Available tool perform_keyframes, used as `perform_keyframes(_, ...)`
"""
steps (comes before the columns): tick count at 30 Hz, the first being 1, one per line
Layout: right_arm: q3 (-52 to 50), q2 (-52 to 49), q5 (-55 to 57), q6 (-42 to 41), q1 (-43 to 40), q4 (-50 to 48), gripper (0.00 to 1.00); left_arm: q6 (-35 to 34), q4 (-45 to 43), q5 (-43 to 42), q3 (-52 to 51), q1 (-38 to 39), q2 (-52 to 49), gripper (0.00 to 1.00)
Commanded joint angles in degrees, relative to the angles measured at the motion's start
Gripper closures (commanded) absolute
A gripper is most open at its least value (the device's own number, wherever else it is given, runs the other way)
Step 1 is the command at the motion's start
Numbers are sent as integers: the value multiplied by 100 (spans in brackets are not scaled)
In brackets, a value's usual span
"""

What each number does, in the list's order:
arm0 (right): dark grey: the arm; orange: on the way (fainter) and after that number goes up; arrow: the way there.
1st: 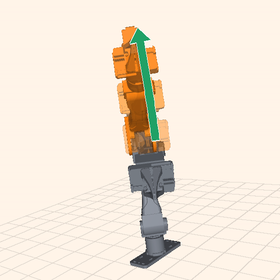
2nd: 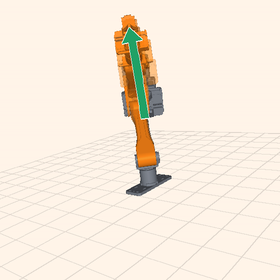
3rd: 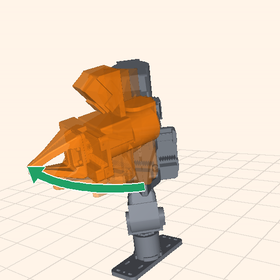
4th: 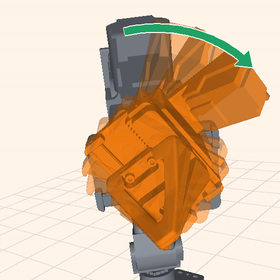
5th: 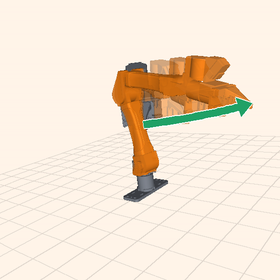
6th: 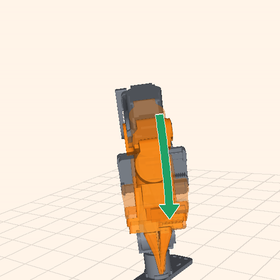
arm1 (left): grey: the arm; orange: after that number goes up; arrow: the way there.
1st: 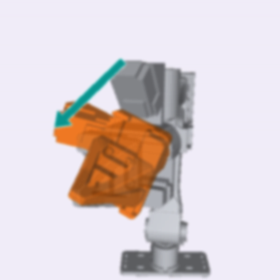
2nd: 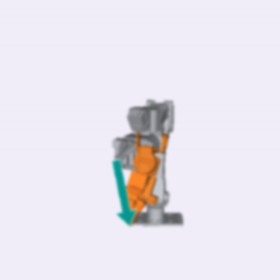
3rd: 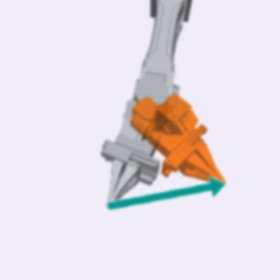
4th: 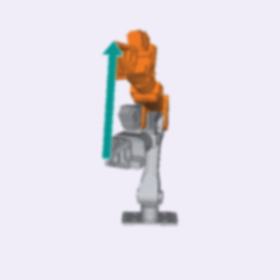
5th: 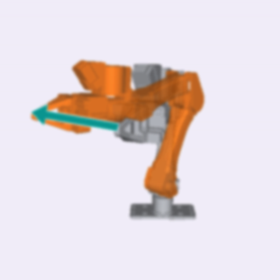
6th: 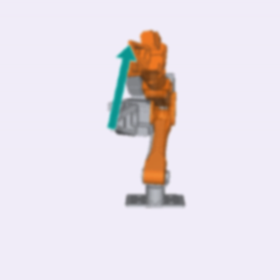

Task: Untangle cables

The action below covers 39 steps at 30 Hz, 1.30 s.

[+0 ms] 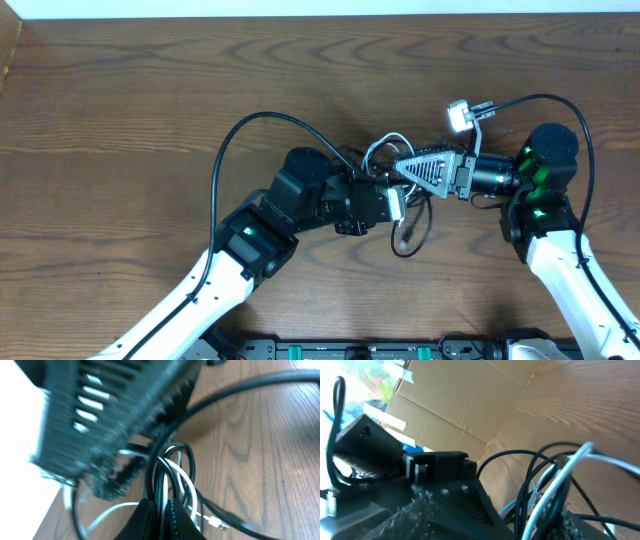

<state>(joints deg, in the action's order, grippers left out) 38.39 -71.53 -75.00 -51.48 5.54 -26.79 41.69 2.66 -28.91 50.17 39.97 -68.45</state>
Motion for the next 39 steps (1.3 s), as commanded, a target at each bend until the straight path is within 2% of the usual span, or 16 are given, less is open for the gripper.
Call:
perform_keyframes(1, 7, 26, 7, 380, 13, 243, 35, -299, -284, 7, 105, 13, 201, 93)
perform_keyframes(12, 7, 26, 603, 1650, 13, 2199, 34, -367, -798, 7, 105, 13, 203, 92)
perform_keyframes(23, 7, 26, 1506, 2439, 13, 3504, 30, -455, -1174, 9, 105, 9, 280, 93)
perform_keyframes(26, 7, 26, 1744, 2551, 13, 3799, 29, -739, -1401, 133, 105, 9, 319, 92)
perform_keyframes(31, 7, 26, 1812, 2632, 13, 3928, 29, -1054, -1543, 450, 105, 9, 389, 92)
perform_keyframes(39, 7, 26, 1812, 2627, 13, 3893, 30, -1086, -1532, 457, 107, 9, 492, 92)
